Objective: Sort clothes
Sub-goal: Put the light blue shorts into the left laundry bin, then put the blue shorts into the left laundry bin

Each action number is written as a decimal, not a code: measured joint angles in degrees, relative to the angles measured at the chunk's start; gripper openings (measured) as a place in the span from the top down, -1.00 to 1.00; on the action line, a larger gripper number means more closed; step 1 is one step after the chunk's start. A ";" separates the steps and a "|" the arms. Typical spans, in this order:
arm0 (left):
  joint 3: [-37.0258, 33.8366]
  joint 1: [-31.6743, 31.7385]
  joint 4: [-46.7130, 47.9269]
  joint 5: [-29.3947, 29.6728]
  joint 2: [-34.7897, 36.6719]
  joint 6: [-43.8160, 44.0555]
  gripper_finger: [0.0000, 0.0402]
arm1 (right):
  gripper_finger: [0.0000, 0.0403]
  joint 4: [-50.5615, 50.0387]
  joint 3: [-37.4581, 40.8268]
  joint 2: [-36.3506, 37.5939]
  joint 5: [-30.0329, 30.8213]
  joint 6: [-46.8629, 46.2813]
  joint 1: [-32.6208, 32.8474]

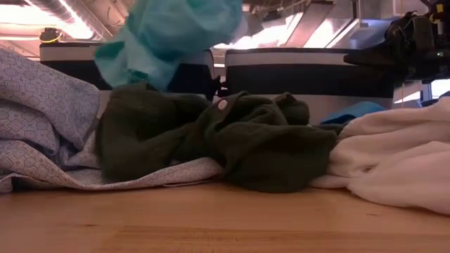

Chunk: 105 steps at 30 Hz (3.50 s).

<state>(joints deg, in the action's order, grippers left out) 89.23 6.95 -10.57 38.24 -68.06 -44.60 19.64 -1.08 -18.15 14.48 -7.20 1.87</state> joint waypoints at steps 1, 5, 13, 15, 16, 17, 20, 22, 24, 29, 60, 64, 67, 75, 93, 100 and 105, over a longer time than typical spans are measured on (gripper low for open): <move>0.00 0.82 -2.69 -0.25 0.08 -1.48 0.98 | -0.46 0.00 0.00 0.00 0.00 0.00 0.00; 0.00 4.19 -13.30 -3.17 0.06 -8.19 0.96 | -0.46 0.00 0.00 0.02 0.04 -0.02 0.00; 0.00 12.64 -28.25 -12.49 0.03 -19.85 0.98 | -0.46 0.00 0.00 0.00 0.07 -0.02 0.00; 0.00 14.94 -31.15 -14.84 0.03 -21.71 0.96 | -0.46 -0.01 0.00 0.01 0.44 -0.02 0.00; 0.00 16.02 -32.46 -15.69 0.03 -22.14 0.95 | -0.46 -0.02 0.00 0.00 0.85 -0.02 0.00; 0.02 17.13 -33.34 -16.73 0.05 -22.60 0.94 | -0.46 -0.02 0.00 0.02 1.35 -0.02 0.00; 0.02 20.61 -33.48 -21.63 0.06 -21.86 0.94 | -0.46 -0.04 0.00 0.00 1.94 -0.02 0.00; 0.02 22.92 -33.24 -24.58 -0.11 -20.29 0.93 | -0.46 -0.04 0.00 0.02 1.99 -0.02 0.00; 0.02 24.87 -33.15 -25.77 -0.55 -19.01 0.93 | -0.46 -0.04 0.00 0.00 1.99 -0.02 0.00; 0.02 30.42 -19.52 -24.50 -1.61 -11.61 0.93 | -0.46 -0.07 0.00 0.02 1.99 -0.02 0.00; 0.00 33.27 62.16 -15.74 -10.16 35.29 0.92 | -0.46 -0.09 0.00 0.02 2.03 -0.02 -0.02; 0.00 33.30 65.01 -15.79 -13.06 38.18 0.92 | -0.46 -0.09 0.00 0.02 2.03 -0.02 -0.02; 0.00 33.28 65.35 -16.57 -15.07 39.49 0.92 | -0.46 -0.11 0.00 0.02 2.03 -0.02 -0.02; 0.00 33.60 65.39 -16.45 -18.26 38.49 0.60 | -0.46 -0.42 0.00 0.02 2.01 -0.46 -0.02; 7.76 28.11 79.33 -16.85 -14.59 47.16 0.09 | -0.46 -0.48 0.00 0.02 1.51 -0.58 -0.02; 8.22 15.67 79.34 -18.09 -9.47 50.16 0.09 | -0.46 -0.48 0.00 0.01 1.51 -0.81 -0.01; 8.24 4.16 79.98 -18.25 -8.65 55.34 0.09 | -0.46 -0.48 0.00 0.02 1.51 -1.13 -0.02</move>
<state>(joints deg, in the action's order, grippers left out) 97.47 11.12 69.40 19.99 -76.71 10.73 19.16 -1.08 -18.13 15.99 -8.33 1.85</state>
